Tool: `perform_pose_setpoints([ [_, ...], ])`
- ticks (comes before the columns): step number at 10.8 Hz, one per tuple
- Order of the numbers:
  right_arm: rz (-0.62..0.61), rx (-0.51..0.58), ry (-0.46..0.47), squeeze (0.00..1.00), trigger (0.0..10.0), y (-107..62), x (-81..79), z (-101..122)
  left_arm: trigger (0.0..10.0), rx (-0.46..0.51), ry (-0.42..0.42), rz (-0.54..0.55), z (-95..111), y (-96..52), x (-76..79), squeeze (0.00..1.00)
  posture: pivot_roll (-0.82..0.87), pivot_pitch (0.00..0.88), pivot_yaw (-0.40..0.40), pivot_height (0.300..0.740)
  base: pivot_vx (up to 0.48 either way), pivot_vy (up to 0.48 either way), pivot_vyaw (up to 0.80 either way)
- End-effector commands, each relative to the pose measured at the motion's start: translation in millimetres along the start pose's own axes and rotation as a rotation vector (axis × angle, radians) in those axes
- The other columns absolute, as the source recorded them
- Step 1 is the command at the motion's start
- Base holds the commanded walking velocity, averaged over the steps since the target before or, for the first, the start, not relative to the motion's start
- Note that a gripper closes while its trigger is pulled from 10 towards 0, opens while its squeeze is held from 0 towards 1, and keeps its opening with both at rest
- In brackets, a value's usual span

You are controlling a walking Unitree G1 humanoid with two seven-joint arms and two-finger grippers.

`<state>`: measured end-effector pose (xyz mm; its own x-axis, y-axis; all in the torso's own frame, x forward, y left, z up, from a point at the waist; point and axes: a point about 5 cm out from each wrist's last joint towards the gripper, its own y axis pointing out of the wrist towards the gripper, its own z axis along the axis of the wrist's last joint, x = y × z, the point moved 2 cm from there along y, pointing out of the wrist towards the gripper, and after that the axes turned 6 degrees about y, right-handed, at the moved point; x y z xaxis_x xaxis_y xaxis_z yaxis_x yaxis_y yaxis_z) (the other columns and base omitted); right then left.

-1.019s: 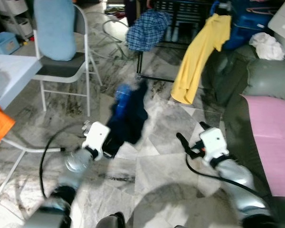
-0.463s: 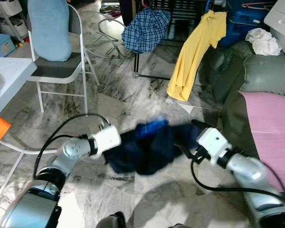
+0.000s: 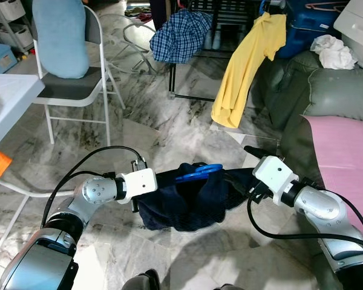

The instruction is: Hang hanger

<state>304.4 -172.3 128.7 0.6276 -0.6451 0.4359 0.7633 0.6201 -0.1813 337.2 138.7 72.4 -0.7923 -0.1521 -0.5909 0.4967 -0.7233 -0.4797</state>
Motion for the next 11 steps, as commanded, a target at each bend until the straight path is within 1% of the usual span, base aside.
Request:
perform_pose_setpoints([
  [1,0.011,0.008,-0.014,0.0,10.0,0.3,-1.3,4,10.0,0.019,0.043,0.004,6,-0.7,-8.3,0.0,-0.18,0.166,0.037,0.74,0.0,0.0,0.0],
  [7,0.011,0.008,-0.014,0.0,10.0,0.3,-1.3,4,10.0,0.019,0.043,0.004,6,-0.7,-8.3,0.0,-0.18,0.166,0.037,0.74,0.0,0.0,0.0],
  [8,0.108,-0.065,0.065,0.0,10.0,-0.3,-6.8,-16,10.0,0.13,0.124,0.039,30,8.9,-14.0,0.0,-0.18,0.173,0.047,0.74,0.0,0.0,0.0],
  [9,0.169,-0.108,0.09,0.0,10.0,-3.1,-13.4,-28,10.0,0.175,0.155,0.053,40,12.0,-16.6,0.0,-0.19,0.174,0.051,0.74,0.0,0.0,0.0],
  [11,0.202,-0.14,0.086,0.0,10.0,-8.7,-8.5,-31,10.0,0.174,0.164,0.058,42,11.0,-22.5,0.0,-0.19,0.17,0.058,0.74,0.0,0.0,0.0],
])
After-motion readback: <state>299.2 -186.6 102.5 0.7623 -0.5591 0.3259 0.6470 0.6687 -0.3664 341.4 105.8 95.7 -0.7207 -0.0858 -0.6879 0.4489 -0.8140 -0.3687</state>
